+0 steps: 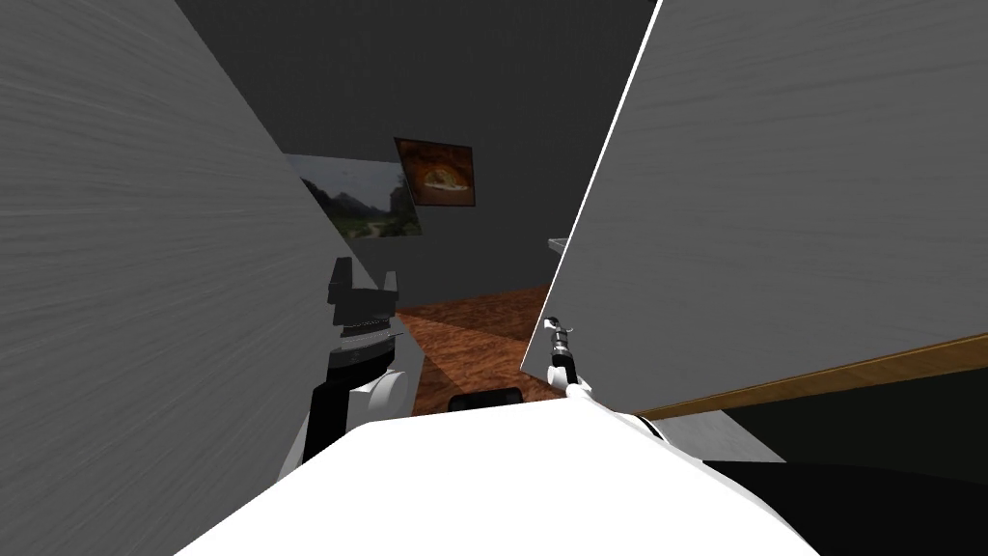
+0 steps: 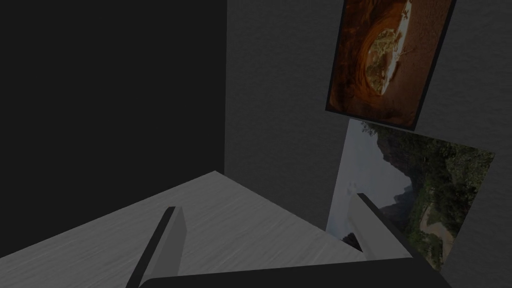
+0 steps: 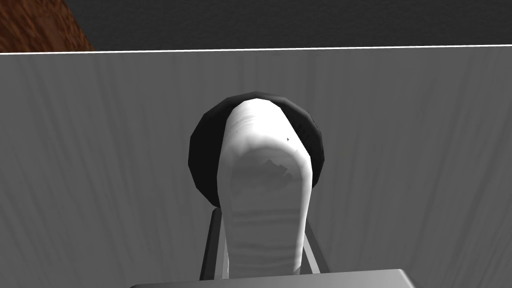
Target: Push the door open
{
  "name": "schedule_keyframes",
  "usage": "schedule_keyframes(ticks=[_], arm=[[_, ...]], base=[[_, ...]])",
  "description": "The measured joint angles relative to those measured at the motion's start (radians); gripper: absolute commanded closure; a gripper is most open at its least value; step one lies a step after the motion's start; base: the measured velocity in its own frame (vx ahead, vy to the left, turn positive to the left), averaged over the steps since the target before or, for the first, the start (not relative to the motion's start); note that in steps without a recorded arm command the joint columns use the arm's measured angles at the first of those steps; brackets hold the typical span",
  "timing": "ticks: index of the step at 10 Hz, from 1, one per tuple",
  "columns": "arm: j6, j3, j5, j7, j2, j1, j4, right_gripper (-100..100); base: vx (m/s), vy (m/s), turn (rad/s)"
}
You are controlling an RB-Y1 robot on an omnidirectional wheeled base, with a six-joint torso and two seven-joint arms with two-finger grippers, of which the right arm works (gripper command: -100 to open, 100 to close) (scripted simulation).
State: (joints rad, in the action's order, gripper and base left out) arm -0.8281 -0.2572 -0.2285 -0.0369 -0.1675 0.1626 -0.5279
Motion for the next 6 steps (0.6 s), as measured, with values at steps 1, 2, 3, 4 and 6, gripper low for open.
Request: schedule_keyframes(ticks=[1, 2, 3, 4, 6], arm=[[0.007, -0.001, 0.0, 0.0, 0.001, -0.014, -0.026, 100], [0.007, -0.006, -0.002, -0.002, -0.001, -0.012, -0.022, 100], [0.004, -0.008, -0.003, -0.003, -0.003, -0.008, -0.005, 100], [-0.006, -0.009, -0.003, 0.0, -0.009, -0.001, 0.013, 100], [0.039, -0.014, -0.004, -0.014, 0.002, -0.036, -0.069, 100]], base=[[0.12, 0.041, -0.027], [0.154, -0.001, -0.033], [0.106, 0.006, 0.005], [0.03, 0.021, -0.02], [0.075, 0.033, -0.037]])
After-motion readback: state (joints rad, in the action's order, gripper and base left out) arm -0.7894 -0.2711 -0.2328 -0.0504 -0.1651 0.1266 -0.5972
